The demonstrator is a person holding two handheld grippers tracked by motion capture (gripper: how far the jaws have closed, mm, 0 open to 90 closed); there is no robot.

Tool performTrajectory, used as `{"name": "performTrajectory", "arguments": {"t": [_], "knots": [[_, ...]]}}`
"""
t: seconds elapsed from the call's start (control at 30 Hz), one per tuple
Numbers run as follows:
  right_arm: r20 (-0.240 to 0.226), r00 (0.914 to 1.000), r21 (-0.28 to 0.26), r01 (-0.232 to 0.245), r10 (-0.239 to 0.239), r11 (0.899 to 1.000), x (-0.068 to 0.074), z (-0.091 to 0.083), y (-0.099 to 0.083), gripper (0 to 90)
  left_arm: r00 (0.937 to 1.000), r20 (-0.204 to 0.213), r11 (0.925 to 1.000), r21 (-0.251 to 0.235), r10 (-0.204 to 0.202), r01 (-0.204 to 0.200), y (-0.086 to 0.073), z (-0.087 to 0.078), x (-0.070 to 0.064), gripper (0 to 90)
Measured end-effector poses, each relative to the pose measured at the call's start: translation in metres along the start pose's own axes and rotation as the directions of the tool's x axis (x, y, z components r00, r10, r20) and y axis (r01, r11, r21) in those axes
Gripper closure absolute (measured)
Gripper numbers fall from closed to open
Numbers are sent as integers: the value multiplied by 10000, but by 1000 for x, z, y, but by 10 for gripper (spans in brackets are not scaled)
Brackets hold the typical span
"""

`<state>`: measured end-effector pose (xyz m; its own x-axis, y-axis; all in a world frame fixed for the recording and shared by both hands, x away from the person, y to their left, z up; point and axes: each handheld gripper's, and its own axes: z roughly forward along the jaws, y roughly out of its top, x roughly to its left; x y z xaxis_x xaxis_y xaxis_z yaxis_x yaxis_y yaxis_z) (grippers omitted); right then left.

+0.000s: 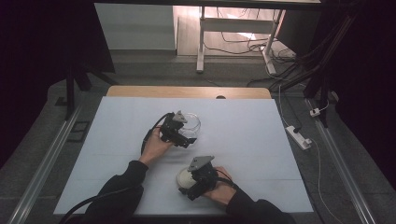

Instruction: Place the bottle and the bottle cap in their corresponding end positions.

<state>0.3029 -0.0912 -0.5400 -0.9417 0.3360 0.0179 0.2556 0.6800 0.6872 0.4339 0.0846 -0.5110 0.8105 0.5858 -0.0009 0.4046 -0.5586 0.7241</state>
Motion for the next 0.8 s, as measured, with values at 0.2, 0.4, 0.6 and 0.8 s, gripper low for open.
{"name": "performTrajectory", "arguments": {"t": [0.2, 0.4, 0.6, 0.8], "knots": [[24, 9999, -196, -130, 130, 9997, -1, -4, 1, 11, 9998, 100, 9994, 314, -172, 169, -6, -1, 0, 6], [103, 9998, -326, -193, 197, 9993, -2, -8, 3, 11, 9993, 173, 9986, 431, -328, 320, -14, -5, 1, 0], [173, 9991, -487, -388, 397, 9981, -5, -14, 3, 11, 9981, 299, 9979, 368, -536, 525, -19, -10, 1, 0], [169, 9981, -466, -578, 586, 9972, -9, -18, 1, 11, 9974, 380, 9975, 382, -613, 599, -24, -15, -1, 0]]}}
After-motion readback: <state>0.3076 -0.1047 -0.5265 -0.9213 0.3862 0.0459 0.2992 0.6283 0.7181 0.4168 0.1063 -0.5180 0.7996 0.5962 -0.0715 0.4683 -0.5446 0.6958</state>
